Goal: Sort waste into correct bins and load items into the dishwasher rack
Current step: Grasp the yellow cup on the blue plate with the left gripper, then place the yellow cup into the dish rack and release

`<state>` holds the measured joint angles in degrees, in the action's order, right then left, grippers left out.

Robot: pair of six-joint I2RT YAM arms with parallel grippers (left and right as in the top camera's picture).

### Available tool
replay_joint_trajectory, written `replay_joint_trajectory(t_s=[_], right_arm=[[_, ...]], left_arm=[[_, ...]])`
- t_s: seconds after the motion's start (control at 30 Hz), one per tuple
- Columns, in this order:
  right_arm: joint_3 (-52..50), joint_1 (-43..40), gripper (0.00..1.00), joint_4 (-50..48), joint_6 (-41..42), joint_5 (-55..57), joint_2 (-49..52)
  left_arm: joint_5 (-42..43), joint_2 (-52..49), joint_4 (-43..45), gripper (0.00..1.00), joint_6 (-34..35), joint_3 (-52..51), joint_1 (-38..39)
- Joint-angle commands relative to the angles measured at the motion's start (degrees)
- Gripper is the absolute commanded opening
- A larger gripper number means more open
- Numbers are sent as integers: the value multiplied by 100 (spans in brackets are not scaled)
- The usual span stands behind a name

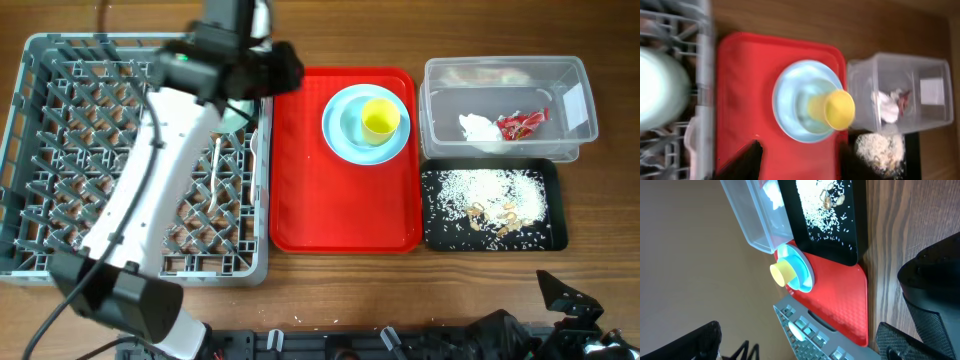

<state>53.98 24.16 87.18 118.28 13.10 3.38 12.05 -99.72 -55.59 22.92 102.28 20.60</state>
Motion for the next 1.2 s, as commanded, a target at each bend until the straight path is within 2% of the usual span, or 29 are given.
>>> replay_joint_trajectory(t_s=[0.0,0.1,0.17,0.3,0.33,0.43,0.57,0.67,0.7,0.8,0.83,0.93,1.03,1.1,1.17], right_arm=[[-4,-9,100,-9,42,-2,42],[-4,-9,100,-9,42,-2,42],[-4,-9,100,-9,42,-2,42],[-4,-9,100,-9,39,-2,42],[-4,-9,100,-9,39,-2,42],[-4,-9,100,-9,39,0,42],[-4,-9,100,-9,42,-2,42],[-4,-9,100,-9,42,-2,42],[-4,-9,100,-9,42,-2,42],[-4,-9,100,-9,42,-2,42],[-4,-9,100,-9,39,-2,42],[-4,-9,100,-9,42,-2,42],[-4,-9,100,-9,42,-2,42],[-4,-9,100,-9,42,0,42],[-4,-9,100,-9,42,-2,42]], left_arm=[[-245,-586,223,27,48,4,848],[-256,-1016,485,28,46,4,1318],[-365,-1429,881,22,-22,4,1716],[-1969,-1873,1375,22,-24,4,2321],[-2096,-1928,1464,22,-57,4,2415],[-2109,-2087,1716,22,-328,4,2616],[-2920,-2420,1862,24,-321,4,2671],[-2973,-2664,1939,24,-326,4,2588],[-3014,-2664,1934,22,-358,4,2577],[-3742,-2651,1939,4,-474,7,2573],[-4301,-2614,1899,4,-472,7,2573],[-4730,-2057,1373,4,-470,17,2590],[-4194,-621,393,4,-278,17,2564],[-3042,472,-116,4,-278,17,2365],[-1438,1528,-673,4,-280,15,1646]])
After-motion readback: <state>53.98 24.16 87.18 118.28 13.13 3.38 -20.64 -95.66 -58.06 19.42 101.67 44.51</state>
